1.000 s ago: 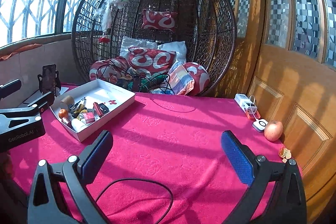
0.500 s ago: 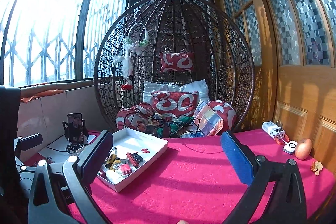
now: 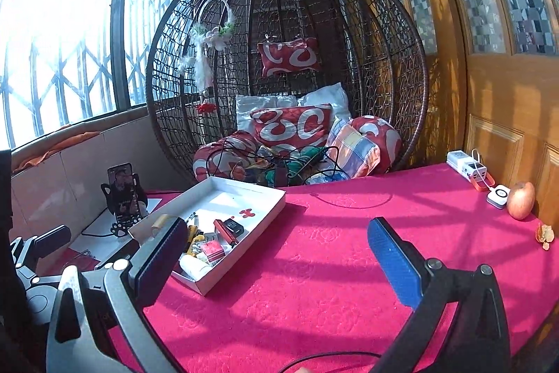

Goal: Organize rigid objects

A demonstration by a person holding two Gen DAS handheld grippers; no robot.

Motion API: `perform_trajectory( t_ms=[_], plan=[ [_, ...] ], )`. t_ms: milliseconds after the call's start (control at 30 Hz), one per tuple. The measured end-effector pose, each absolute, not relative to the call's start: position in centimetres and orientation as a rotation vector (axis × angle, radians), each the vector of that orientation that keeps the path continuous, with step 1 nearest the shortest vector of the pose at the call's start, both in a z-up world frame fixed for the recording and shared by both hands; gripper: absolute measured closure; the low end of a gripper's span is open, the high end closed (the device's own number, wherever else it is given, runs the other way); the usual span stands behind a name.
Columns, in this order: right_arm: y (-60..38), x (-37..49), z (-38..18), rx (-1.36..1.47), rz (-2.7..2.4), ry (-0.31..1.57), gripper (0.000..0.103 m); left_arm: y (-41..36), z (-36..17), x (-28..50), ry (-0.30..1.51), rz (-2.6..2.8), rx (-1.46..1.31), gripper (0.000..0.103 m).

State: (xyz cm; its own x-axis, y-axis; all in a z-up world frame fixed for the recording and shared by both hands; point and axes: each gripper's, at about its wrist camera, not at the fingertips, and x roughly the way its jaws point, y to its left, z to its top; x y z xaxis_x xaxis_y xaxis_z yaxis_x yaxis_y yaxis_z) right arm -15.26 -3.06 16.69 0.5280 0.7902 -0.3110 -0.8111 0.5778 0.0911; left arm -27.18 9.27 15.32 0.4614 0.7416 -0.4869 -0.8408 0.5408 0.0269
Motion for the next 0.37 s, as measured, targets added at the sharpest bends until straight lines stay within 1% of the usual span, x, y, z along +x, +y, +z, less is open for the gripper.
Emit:
perform_trajectory(
  t_ms=[367],
  plan=[
    [-2.97, -14.79, 16.45, -0.060, 0.945, 0.351, 0.000, 10.13, 14.36, -26.85, 0.502, 0.943, -0.263, 0.000]
  ],
)
